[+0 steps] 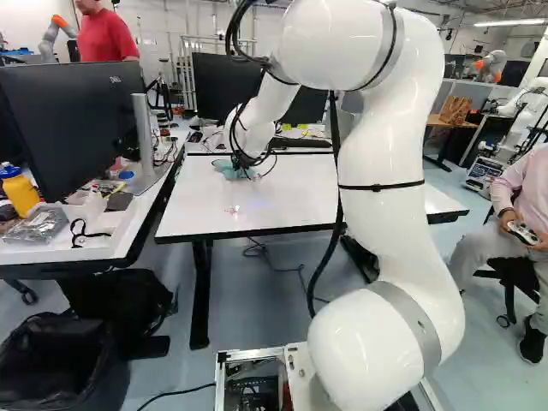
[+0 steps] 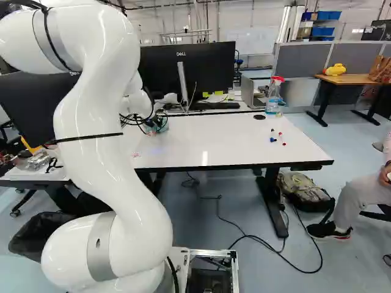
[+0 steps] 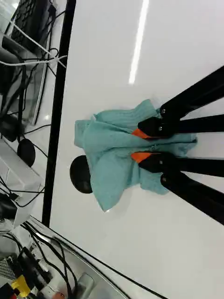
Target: Clean the table with the green towel
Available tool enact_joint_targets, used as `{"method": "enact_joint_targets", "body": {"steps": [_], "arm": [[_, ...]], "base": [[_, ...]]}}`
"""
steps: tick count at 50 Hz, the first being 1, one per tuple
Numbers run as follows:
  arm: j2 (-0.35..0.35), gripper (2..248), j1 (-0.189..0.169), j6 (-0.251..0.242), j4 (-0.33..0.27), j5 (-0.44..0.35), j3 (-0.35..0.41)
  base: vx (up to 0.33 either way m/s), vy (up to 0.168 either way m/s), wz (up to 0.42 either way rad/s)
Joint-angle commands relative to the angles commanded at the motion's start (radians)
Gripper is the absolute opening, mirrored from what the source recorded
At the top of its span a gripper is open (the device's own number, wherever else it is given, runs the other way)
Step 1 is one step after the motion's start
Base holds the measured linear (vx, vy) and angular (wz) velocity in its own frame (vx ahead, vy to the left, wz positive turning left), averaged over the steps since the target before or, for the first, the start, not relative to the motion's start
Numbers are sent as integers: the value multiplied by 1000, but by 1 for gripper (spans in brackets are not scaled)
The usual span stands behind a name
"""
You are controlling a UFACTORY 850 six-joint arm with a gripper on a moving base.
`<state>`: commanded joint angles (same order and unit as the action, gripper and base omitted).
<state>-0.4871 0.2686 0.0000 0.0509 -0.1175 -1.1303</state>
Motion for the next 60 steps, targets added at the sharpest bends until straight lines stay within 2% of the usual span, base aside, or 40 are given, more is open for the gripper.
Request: {"method": "enact_joint_targets", "body": {"steps": [13,31,46,60], "arm": [[-19,51,-31,0,0,0,-25],[-91,51,-40,0,0,0,-122],[-152,51,-30,0,0,0,-205],[-162,51,2,0,0,0,-220]], "base": [[0,0,0],[0,0,0],[0,0,0],[0,0,0]]}}
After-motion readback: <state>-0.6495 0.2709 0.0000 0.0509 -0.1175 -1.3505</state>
